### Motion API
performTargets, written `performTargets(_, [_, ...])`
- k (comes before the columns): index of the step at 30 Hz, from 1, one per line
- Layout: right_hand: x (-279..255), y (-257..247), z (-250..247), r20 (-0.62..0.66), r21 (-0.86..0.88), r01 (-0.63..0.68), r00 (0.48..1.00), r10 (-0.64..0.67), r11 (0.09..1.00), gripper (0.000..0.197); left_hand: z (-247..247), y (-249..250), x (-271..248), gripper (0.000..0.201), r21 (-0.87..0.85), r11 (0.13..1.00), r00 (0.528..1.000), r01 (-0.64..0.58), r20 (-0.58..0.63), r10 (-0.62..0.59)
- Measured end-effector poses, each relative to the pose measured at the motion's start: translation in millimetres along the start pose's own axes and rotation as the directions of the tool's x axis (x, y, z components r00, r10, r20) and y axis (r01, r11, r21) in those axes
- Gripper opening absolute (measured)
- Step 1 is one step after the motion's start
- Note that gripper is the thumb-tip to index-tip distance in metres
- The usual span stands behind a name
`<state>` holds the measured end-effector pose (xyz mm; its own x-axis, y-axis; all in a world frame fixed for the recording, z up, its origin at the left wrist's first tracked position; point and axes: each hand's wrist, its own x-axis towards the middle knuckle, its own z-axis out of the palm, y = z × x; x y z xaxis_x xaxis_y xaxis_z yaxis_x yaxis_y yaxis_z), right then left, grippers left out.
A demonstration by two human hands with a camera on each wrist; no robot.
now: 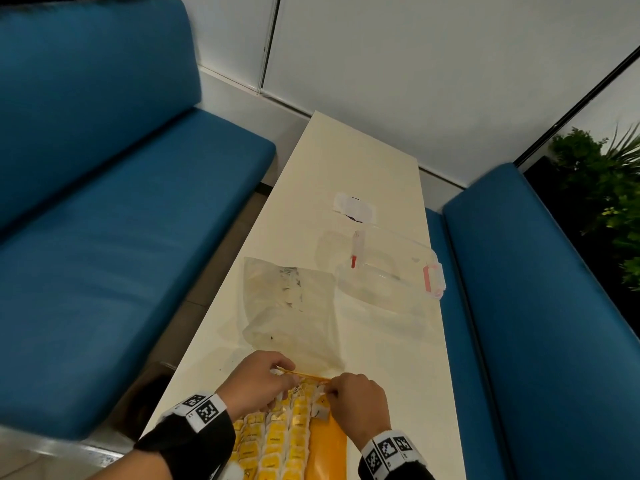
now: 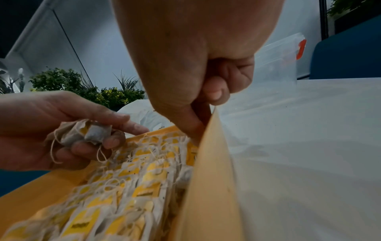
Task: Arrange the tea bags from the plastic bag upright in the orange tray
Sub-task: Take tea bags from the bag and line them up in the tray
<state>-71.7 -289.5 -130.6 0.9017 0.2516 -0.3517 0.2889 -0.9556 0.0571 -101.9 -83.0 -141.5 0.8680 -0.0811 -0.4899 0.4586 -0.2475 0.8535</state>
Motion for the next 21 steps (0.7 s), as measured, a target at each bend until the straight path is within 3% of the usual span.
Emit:
performTargets(3, [-1.8, -1.7, 0.4, -0.002, 0.02, -0.004, 1.0, 0.004, 1.0, 0.034, -1.3, 3.1, -2.9, 0.015, -0.044, 0.999, 1.0, 0.009, 0.021, -0.008])
performTargets(6, [-3.0, -2.9, 0.9, -0.004, 0.03, 0.008, 1.0, -0.008, 1.0, 0.033, -4.0, 7.9, -7.0, 0.023, -0.222, 0.974, 0.997, 0.051, 0.073, -0.035])
performTargets(9, [-5.1, -4.7, -5.9, -0.046, 0.05, 0.006, 0.999, -0.003, 0.999, 0.031, -7.6, 12.4, -10.7, 0.032, -0.494, 0.854, 0.984, 0.166, 0.135, -0.113])
performTargets(12, [-8.9, -6.1, -17.5, -0.153, 0.203, 0.008, 0.988, 0.024, 0.979, 0.028, -9.5, 15.2, -11.9, 0.032, -0.659, 0.71, 0.967, 0.248, 0.211, -0.143])
performTargets(15, [-9.8, -14.7, -29.2, -0.209, 0.456, 0.058, 0.977, 0.044, 0.888, 0.02, -10.4, 15.7, -10.8, 0.029, -0.698, 0.666, 0.963, 0.263, 0.231, -0.139])
performTargets(21, [0.7, -23.4, -42.1, -0.06, 0.798, -0.01, 0.994, 0.096, 0.603, 0.009, -6.5, 24.1, -10.7, 0.031, -0.589, 0.781, 0.973, 0.209, 0.203, -0.108])
